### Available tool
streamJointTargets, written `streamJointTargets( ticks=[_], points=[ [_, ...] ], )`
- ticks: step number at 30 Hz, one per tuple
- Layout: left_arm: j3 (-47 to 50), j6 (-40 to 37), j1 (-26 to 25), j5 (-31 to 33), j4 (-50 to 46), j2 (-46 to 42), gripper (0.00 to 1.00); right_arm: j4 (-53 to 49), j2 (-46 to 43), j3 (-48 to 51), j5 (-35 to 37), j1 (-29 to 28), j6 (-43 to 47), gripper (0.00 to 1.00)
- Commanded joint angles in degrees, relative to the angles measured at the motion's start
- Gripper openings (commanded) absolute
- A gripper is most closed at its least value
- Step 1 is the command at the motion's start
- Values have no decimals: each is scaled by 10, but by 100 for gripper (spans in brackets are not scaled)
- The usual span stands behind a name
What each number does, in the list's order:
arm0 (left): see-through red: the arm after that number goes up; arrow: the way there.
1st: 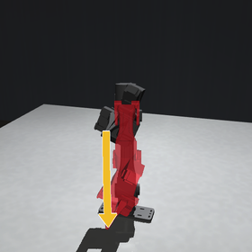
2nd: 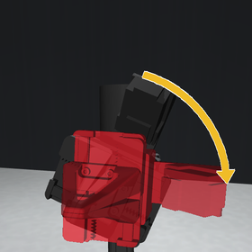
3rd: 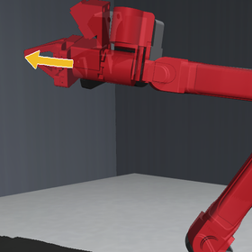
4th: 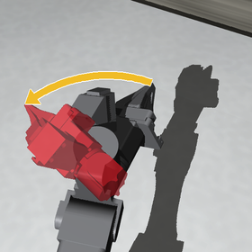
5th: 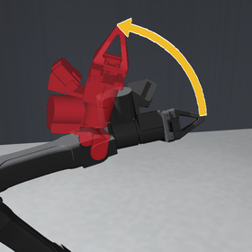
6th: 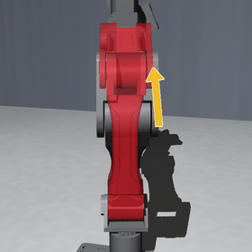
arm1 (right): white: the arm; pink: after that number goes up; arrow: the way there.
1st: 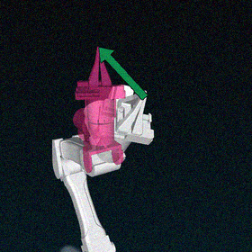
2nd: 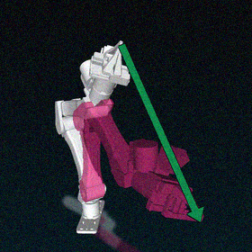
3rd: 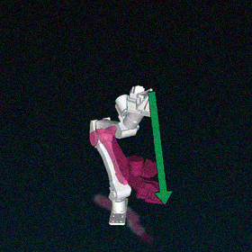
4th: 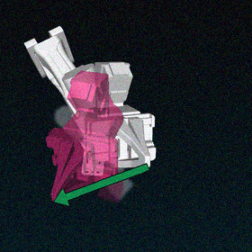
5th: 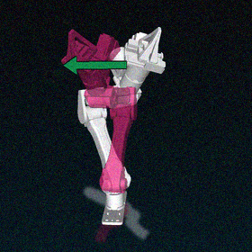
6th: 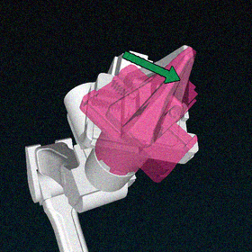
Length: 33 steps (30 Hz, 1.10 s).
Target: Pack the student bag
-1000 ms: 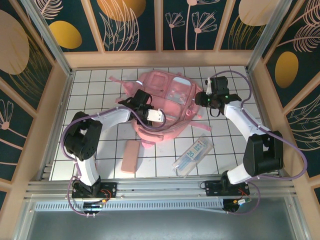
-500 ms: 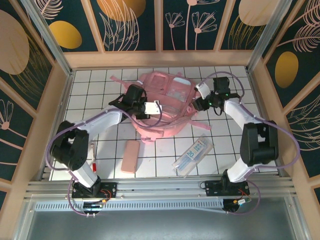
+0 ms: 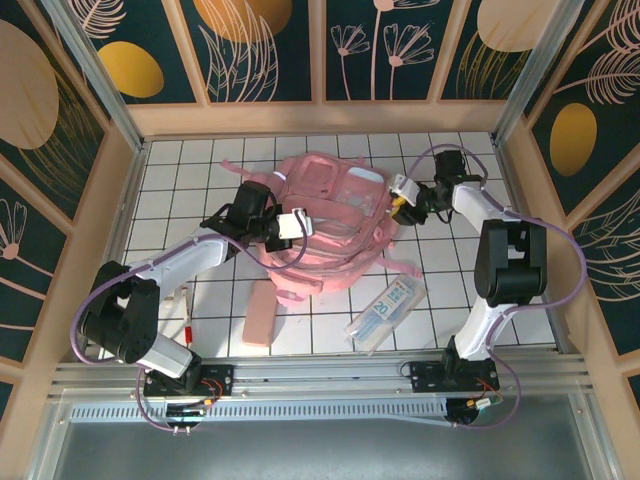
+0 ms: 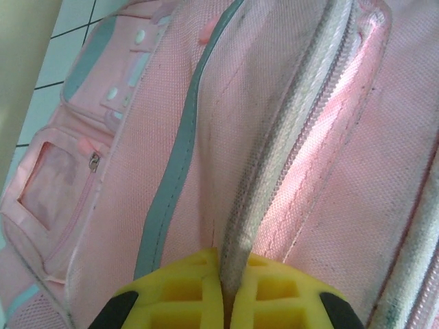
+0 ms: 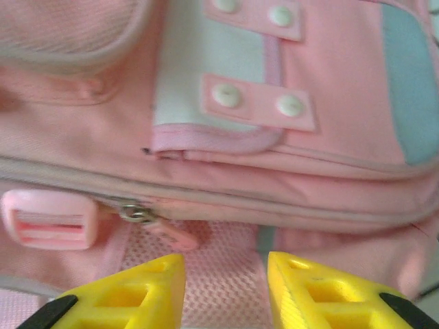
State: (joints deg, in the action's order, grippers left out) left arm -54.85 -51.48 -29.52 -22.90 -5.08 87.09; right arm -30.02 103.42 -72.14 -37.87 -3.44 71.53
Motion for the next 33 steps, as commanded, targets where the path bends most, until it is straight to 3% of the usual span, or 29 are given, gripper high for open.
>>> streamJointTargets(
  ticks=[1, 8, 15, 18, 24, 33],
  points=[
    [-12, 52, 1, -66, 88, -22, 0, -63, 19, -1, -44, -3, 95, 38],
    [-13, 59, 3, -84, 88, -32, 0, 13, 23, 28, -14, -10, 60, 41],
    [-17, 87, 6, -102, 96, -29, 0, 20, 40, 25, -23, -31, 64, 39],
    [-17, 97, 6, -107, 100, -29, 0, 16, 44, 26, -24, -40, 66, 31],
    [-12, 105, 6, -79, 96, -25, 0, 16, 27, 25, -14, -39, 56, 2],
    [-62, 199, 9, -17, 63, 24, 0, -27, -2, -4, 34, -48, 9, 0]
  ],
)
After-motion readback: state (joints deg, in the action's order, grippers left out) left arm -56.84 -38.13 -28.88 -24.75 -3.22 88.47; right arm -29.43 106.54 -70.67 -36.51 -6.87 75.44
